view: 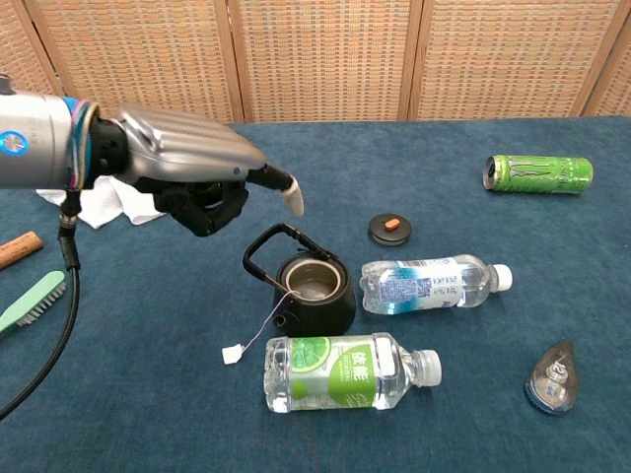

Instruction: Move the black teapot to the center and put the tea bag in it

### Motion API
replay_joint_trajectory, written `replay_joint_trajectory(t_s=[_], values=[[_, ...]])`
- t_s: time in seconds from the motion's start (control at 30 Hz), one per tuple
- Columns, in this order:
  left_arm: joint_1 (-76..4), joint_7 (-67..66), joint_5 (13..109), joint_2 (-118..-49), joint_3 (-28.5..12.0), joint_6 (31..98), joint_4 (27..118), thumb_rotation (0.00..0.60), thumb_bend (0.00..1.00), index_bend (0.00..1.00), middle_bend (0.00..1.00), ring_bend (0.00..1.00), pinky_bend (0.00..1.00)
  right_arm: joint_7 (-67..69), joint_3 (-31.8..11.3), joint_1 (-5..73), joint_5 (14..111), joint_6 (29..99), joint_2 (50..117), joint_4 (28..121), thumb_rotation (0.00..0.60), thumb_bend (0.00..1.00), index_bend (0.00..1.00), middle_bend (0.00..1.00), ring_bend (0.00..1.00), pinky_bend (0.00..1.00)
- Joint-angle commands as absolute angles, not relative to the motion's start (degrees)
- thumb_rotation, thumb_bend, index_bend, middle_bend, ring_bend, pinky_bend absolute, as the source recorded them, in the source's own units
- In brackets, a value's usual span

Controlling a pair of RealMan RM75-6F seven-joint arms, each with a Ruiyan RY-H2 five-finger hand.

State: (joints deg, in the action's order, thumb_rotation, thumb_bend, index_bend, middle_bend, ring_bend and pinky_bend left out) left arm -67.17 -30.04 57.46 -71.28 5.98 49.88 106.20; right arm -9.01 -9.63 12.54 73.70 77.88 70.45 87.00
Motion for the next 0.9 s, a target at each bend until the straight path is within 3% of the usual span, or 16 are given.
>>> replay_joint_trajectory(t_s=[0.03, 0.17, 0.33, 0.4, 0.57, 0.7, 0.8, 0.9], values=[[-62.0, -25.7, 62.7, -69.1, 5.9, 55.2, 106.7, 0.590, 1.00, 0.16, 0.72, 0.70, 0.66, -8.9, -9.7, 12.6, 73.8, 78.0, 70.4, 87.0, 0.600, 0.32, 0.41, 0.45, 0.28, 0.35], [-56.2, -23.5, 65.4, -66.3, 7.2, 61.0, 108.1, 0.589, 0.99, 0.13, 0.58, 0.59, 0.64, -8.2, -9.8, 12.6, 74.5, 78.4, 70.6, 86.9, 0.600, 0.32, 0.41, 0.45, 0.28, 0.35], [-50.2, -22.3, 68.5, -65.4, 8.6, 67.2, 108.6, 0.590, 0.85, 0.11, 0.41, 0.44, 0.59, -7.5, -9.8, 12.7, 75.1, 78.6, 70.8, 86.4, 0.600, 0.32, 0.41, 0.44, 0.28, 0.35], [-46.8, -21.2, 69.8, -64.9, 9.2, 70.9, 109.0, 0.590, 0.81, 0.11, 0.35, 0.38, 0.51, -6.8, -9.7, 12.6, 75.4, 78.7, 70.9, 86.3, 0.600, 0.32, 0.41, 0.44, 0.28, 0.35], [-38.8, -17.1, 74.2, -63.9, 10.1, 79.0, 108.5, 0.588, 0.79, 0.09, 0.19, 0.16, 0.20, -5.3, -9.5, 12.5, 76.5, 79.2, 71.1, 86.0, 0.600, 0.32, 0.41, 0.43, 0.28, 0.35], [-32.5, -15.2, 78.3, -64.5, 10.9, 85.7, 106.3, 0.589, 0.78, 0.08, 0.09, 0.06, 0.07, -4.0, -9.3, 12.2, 77.6, 79.9, 71.0, 86.2, 0.600, 0.32, 0.41, 0.42, 0.28, 0.35], [-28.3, -13.8, 80.8, -65.7, 10.5, 90.4, 104.1, 0.587, 0.59, 0.07, 0.05, 0.01, 0.01, -2.9, -9.1, 12.1, 78.3, 80.2, 70.8, 86.6, 0.600, 0.32, 0.41, 0.40, 0.28, 0.35], [-24.8, -11.6, 82.9, -66.4, 10.3, 93.9, 102.0, 0.584, 0.49, 0.05, 0.00, 0.00, 0.00, -2.9, -8.9, 11.8, 79.2, 81.0, 70.7, 87.0, 0.600, 0.32, 0.41, 0.39, 0.28, 0.33]])
